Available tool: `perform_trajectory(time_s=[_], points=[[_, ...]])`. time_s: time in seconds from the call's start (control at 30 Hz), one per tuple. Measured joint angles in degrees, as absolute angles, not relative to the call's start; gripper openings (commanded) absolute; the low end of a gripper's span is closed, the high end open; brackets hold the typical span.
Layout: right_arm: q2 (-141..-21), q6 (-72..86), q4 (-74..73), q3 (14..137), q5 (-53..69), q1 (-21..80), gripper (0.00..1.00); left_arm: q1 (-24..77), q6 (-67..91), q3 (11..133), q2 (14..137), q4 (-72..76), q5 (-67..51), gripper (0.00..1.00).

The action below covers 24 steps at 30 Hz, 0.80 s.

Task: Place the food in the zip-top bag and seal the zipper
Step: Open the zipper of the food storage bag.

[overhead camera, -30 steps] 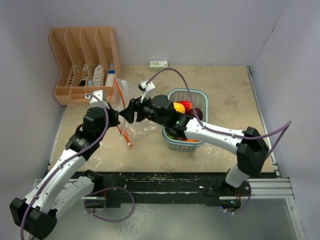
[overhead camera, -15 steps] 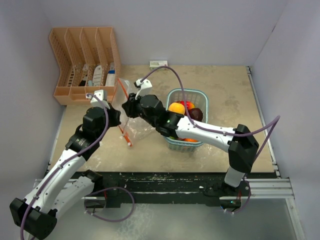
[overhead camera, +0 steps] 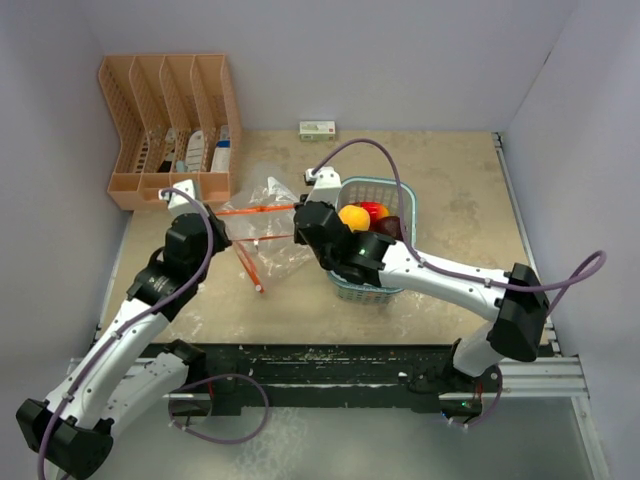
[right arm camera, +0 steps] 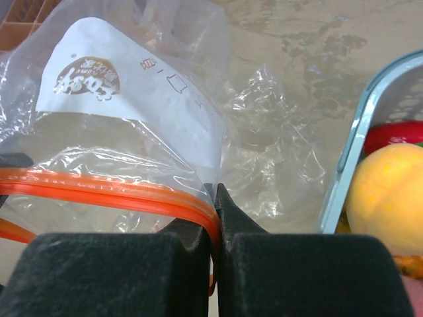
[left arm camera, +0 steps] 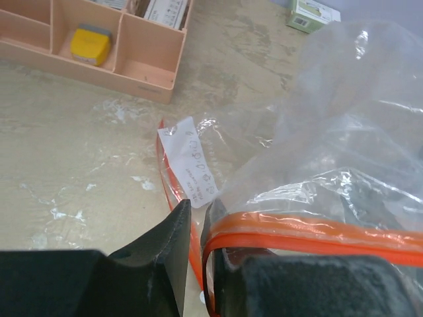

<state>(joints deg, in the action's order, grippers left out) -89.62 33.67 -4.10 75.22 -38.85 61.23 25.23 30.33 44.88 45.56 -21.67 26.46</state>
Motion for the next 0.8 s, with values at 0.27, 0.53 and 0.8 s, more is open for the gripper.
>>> perform_trajectory(time_s=[0.27, 0.53, 0.8], points=[[-90.0, 36.4, -9.0, 75.6, -41.9, 62.5, 0.0, 26.1, 32.8, 48.6, 47.2, -25.8, 30.5, 0.23], [-93.6, 30.9, 2.8, 75.8, -29.9, 61.6, 0.0, 25.7, 27.8, 57.0, 44.1, -32.6, 33.8, 0.0], [-101.6, 32.1, 5.0, 77.9, -25.3, 61.3, 0.39, 25.5, 24.9, 54.6, 42.2, -31.1, 30.3, 0.0]])
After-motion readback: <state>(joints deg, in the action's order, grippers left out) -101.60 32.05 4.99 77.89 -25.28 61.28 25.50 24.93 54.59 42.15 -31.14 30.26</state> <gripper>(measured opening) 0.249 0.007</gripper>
